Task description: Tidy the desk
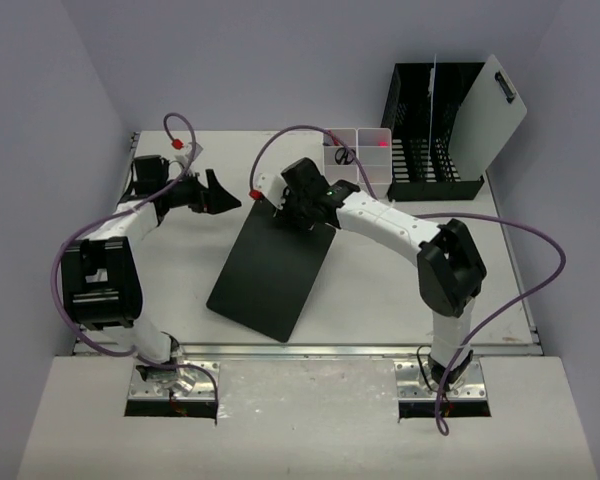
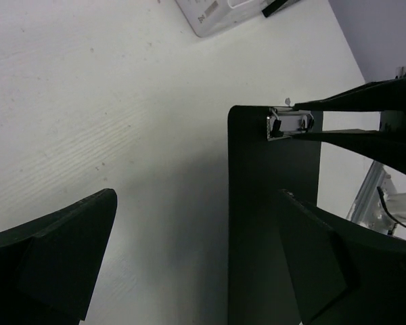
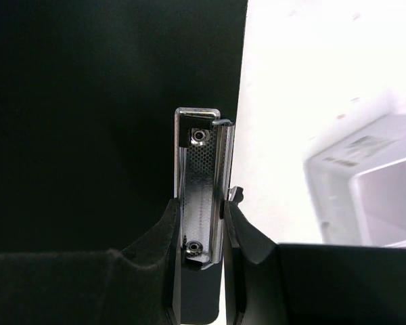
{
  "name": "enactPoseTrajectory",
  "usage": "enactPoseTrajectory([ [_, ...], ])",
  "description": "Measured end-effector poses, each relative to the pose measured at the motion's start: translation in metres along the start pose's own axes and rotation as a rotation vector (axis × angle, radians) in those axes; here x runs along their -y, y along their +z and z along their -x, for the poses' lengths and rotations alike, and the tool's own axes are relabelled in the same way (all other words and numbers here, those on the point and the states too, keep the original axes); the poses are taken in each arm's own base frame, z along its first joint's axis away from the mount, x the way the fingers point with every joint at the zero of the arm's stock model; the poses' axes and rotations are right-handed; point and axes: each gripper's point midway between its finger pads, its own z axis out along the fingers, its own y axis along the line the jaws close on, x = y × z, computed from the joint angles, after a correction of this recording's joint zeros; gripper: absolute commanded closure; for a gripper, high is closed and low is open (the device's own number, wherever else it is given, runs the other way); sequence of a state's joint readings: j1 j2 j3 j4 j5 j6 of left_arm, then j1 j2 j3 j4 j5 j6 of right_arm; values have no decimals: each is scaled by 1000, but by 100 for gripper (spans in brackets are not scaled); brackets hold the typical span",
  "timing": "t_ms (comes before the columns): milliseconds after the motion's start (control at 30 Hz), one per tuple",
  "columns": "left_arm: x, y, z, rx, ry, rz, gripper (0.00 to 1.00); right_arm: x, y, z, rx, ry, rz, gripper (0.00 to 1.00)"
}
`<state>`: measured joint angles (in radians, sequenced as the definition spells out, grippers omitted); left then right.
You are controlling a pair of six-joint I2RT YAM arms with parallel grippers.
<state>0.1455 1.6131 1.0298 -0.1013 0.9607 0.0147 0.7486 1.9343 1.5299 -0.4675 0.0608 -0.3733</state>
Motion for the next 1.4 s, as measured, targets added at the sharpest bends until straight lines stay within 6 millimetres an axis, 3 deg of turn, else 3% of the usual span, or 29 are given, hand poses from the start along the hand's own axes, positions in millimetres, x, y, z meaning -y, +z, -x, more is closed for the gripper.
enactPoseTrajectory([
  [100,4,3,10,19,-22,-35,0,18,-13,21,62,-53,-57,99],
  [233,17,5,26,49,-12,-87,0,28,-16,32,94,-101,-89,99],
  [533,55,23,28,25,27,-204,0,28,-17,46,124,-202,-111,99],
  [667,62,30,30,23,38,-224,0,23,-21,56,157,-233,-118,99],
  [867,63,37,28,7,18,-264,22,16,-37,71,220,-286,-133,99],
  [1000,72,43,23,-21,15,-309,28,15,-45,82,257,-311,-150,99],
  [1133,82,45,17,-48,19,-352,35,15,-45,80,249,-331,-154,99],
  [1233,88,47,14,-65,33,-374,49,14,-44,79,245,-344,-152,99],
  [1333,92,47,12,-78,36,-387,74,13,-44,80,246,-350,-154,99],
  [1367,92,47,11,-80,36,-389,88,13,-44,79,243,-351,-155,99],
  [1400,91,48,10,-82,38,-386,95,13,-44,79,243,-352,-155,99],
])
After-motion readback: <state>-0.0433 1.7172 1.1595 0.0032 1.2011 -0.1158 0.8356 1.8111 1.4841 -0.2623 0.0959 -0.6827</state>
